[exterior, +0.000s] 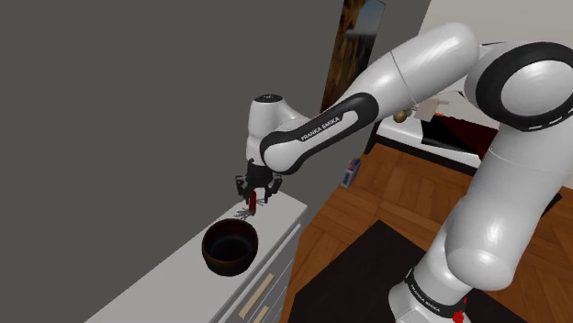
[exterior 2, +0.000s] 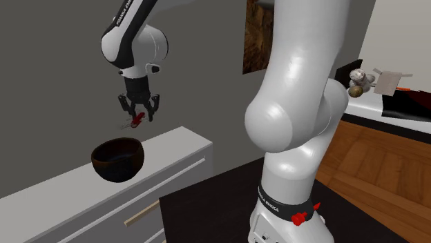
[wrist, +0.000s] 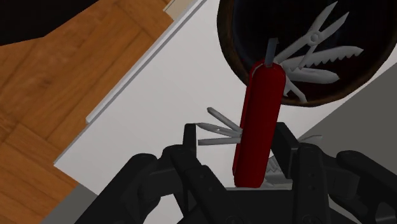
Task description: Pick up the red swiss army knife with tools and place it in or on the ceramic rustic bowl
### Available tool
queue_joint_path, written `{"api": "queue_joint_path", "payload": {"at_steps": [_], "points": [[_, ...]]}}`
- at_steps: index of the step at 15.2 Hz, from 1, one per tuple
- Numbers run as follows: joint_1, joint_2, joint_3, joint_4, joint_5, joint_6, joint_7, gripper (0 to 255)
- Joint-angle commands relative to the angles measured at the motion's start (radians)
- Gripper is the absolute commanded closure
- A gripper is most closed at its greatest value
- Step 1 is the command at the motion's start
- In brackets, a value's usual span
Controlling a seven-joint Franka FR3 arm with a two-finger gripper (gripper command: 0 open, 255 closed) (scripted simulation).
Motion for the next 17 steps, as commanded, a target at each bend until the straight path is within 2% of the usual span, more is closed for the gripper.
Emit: {"api": "queue_joint_path", "payload": {"at_steps": [1, 6, 17], "points": [[0.03, 0.009, 0.021, 0.012, -0.009, -0.005, 0.059, 255], [0.1, 0.051, 0.064, 0.07, -0.039, -0.027, 0.189, 255], [0.114, 0.157, 0.044, 0.039, -0.097, 0.103, 0.23, 255]]}}
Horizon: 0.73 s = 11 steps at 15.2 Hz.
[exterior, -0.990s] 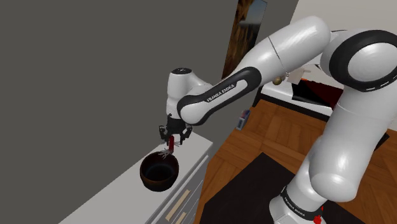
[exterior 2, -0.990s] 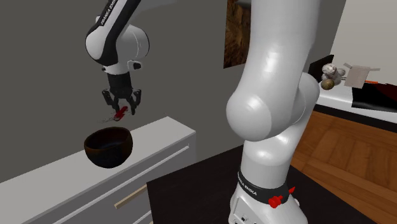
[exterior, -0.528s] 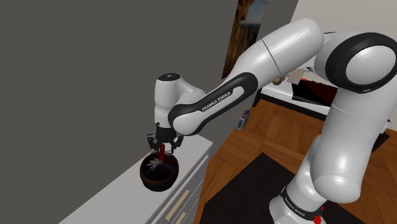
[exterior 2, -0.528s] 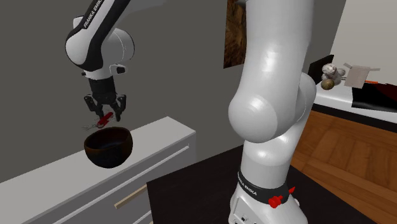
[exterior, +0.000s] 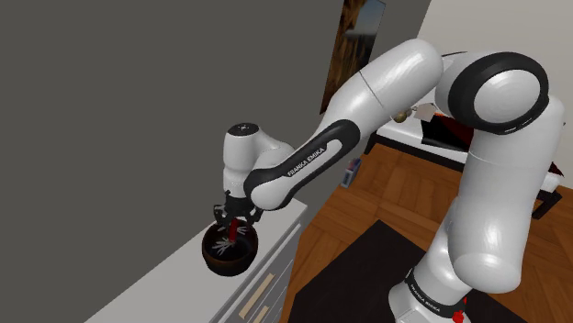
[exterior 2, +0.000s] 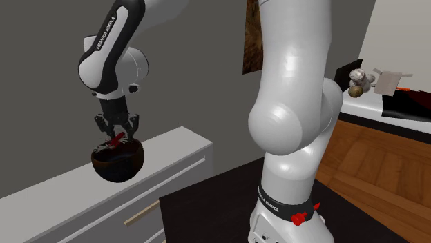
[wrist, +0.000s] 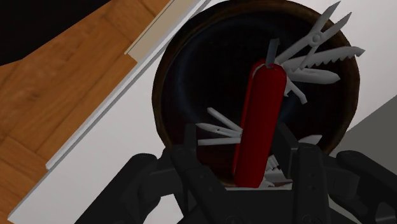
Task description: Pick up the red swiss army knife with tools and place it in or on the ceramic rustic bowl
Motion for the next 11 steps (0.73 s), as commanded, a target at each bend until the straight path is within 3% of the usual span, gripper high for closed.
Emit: {"api": "queue_joint_path", "payload": {"at_steps": [1, 11], "points": [[0.004, 0.021, -0.005, -0.002, -0.012, 0.022, 0.009, 255], [0.009, 0.049, -0.012, -0.005, -0.028, 0.051, 0.02, 255]]}}
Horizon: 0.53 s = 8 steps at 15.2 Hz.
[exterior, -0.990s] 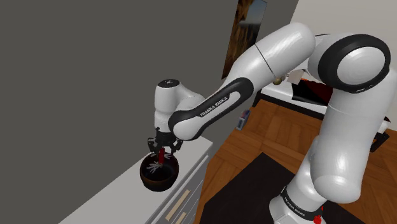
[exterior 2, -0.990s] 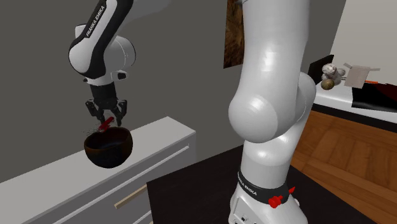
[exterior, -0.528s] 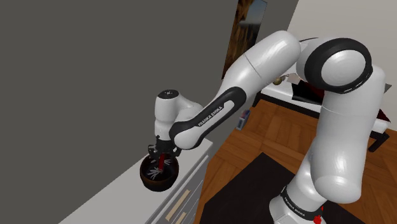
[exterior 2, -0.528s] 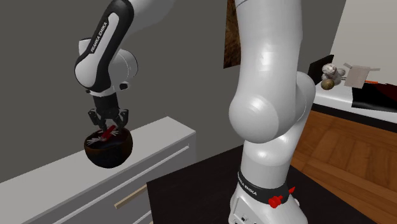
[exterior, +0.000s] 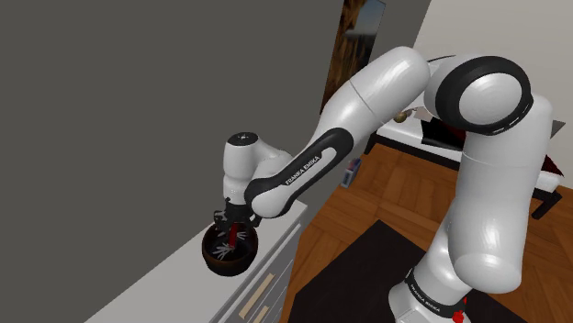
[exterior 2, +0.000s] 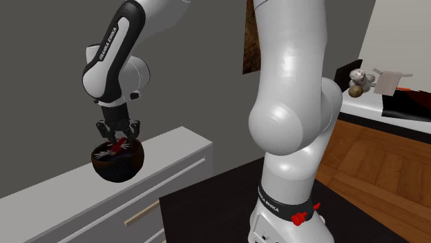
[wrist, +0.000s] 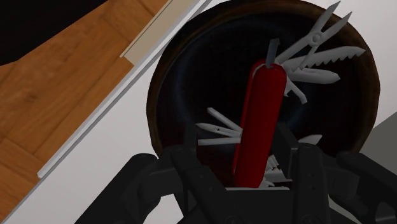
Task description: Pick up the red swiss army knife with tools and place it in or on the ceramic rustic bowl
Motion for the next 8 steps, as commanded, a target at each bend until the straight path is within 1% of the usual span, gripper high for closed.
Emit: {"api": "queue_joint_path", "payload": {"at_steps": [1, 6, 8], "points": [[0.0, 0.0, 0.0, 0.0, 0.0, 0.0, 0.0, 0], [0.0, 0.0, 0.0, 0.0, 0.0, 0.0, 0.0, 0], [-0.01, -0.055, 0.015, 0.003, 0.03, -0.055, -0.021, 0]]}}
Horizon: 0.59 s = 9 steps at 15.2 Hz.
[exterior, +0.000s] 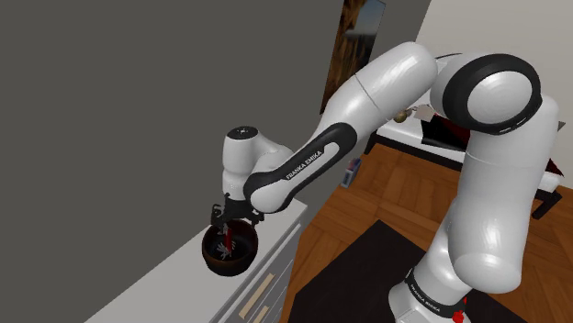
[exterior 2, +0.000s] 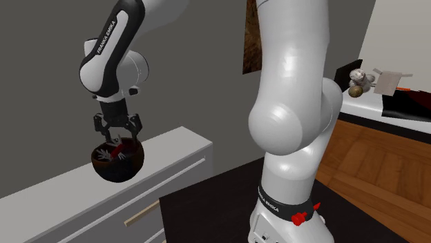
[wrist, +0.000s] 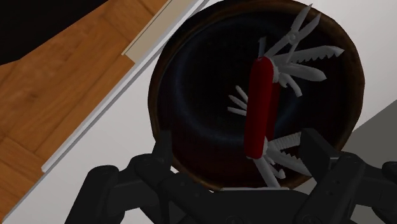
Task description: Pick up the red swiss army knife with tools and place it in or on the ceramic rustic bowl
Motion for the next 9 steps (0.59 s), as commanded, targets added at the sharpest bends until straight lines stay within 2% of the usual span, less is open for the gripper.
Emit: {"api": "queue_joint_path", "payload": {"at_steps": [1, 2, 9], "points": [[-0.009, -0.054, 0.013, -0.001, 0.029, -0.051, -0.019, 0], [-0.012, -0.074, 0.017, 0.003, 0.04, -0.074, -0.027, 0], [-0.011, -0.074, 0.016, 0.003, 0.04, -0.073, -0.027, 0]]}}
